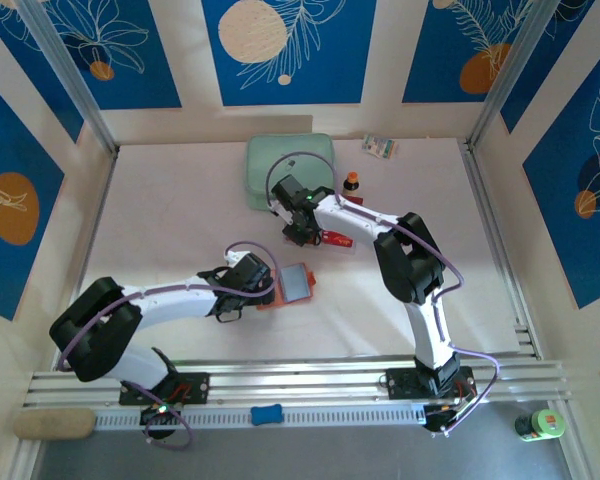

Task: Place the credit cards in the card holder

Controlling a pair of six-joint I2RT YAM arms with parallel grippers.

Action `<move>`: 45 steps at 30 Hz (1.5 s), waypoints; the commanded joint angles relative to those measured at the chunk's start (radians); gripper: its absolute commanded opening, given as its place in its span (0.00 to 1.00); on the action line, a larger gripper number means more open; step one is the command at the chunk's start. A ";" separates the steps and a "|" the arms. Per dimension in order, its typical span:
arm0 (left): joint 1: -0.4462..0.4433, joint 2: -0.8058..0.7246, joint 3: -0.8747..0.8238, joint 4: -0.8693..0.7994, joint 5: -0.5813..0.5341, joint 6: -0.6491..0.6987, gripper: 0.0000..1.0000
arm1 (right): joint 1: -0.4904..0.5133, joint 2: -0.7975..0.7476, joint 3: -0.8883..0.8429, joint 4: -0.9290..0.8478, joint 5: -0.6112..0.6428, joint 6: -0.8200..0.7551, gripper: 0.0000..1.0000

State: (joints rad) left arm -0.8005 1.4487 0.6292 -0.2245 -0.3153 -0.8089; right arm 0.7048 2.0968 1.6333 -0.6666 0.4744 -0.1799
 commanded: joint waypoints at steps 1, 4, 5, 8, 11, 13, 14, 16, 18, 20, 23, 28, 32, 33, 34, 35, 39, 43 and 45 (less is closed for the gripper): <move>0.006 0.027 0.007 0.070 0.033 0.013 1.00 | 0.000 0.003 -0.031 -0.007 -0.019 0.011 0.40; 0.006 0.029 0.004 0.072 0.034 0.011 1.00 | 0.002 -0.004 -0.036 -0.009 -0.020 0.017 0.36; 0.007 0.030 0.004 0.073 0.033 0.011 1.00 | 0.001 -0.007 -0.034 -0.010 -0.019 0.019 0.35; 0.006 0.031 0.007 0.074 0.033 0.014 1.00 | 0.001 -0.019 -0.033 -0.013 -0.024 0.021 0.32; 0.009 0.037 0.011 0.075 0.033 0.024 1.00 | -0.001 -0.030 -0.038 -0.016 -0.025 0.023 0.28; 0.008 0.041 0.016 0.076 0.035 0.032 1.00 | -0.001 -0.036 -0.042 -0.018 -0.025 0.022 0.27; 0.008 0.044 0.020 0.076 0.035 0.036 1.00 | -0.001 -0.040 -0.045 -0.017 -0.025 0.022 0.26; 0.007 0.048 0.024 0.076 0.038 0.041 1.00 | -0.001 -0.046 -0.052 -0.019 -0.025 0.021 0.26; 0.008 0.051 0.027 0.077 0.040 0.043 1.00 | -0.002 -0.053 -0.057 -0.019 -0.025 0.022 0.20; 0.008 0.054 0.030 0.079 0.042 0.046 1.00 | -0.002 -0.062 -0.065 -0.019 -0.024 0.022 0.17; 0.008 0.057 0.034 0.079 0.046 0.049 1.00 | -0.004 -0.074 -0.075 -0.019 -0.022 0.023 0.14; 0.009 0.059 0.039 0.078 0.046 0.057 1.00 | -0.008 -0.092 -0.092 -0.019 -0.022 0.025 0.07; 0.009 0.062 0.049 0.072 0.038 0.074 1.00 | -0.010 -0.110 -0.099 -0.016 -0.020 0.024 0.04; 0.011 0.064 0.055 0.068 0.037 0.082 1.00 | -0.010 -0.115 -0.101 -0.018 -0.020 0.024 0.03; 0.012 0.064 0.062 0.064 0.035 0.090 1.00 | -0.010 -0.122 -0.100 -0.018 -0.018 0.023 0.02; 0.013 0.067 0.068 0.063 0.034 0.099 1.00 | -0.009 -0.127 -0.099 -0.018 -0.019 0.023 0.02; 0.022 0.075 0.101 0.046 0.023 0.138 1.00 | -0.010 -0.150 -0.085 -0.025 -0.014 0.026 0.02; 0.039 0.087 0.136 0.030 0.015 0.181 1.00 | -0.010 -0.175 -0.056 -0.032 -0.024 0.036 0.00; 0.048 0.094 0.153 0.022 0.014 0.202 1.00 | -0.010 -0.188 -0.040 -0.039 -0.033 0.046 0.00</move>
State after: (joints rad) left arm -0.7692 1.5318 0.7444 -0.2218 -0.3065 -0.6651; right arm 0.7017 1.9591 1.5513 -0.6926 0.4595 -0.1596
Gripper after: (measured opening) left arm 0.996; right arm 0.061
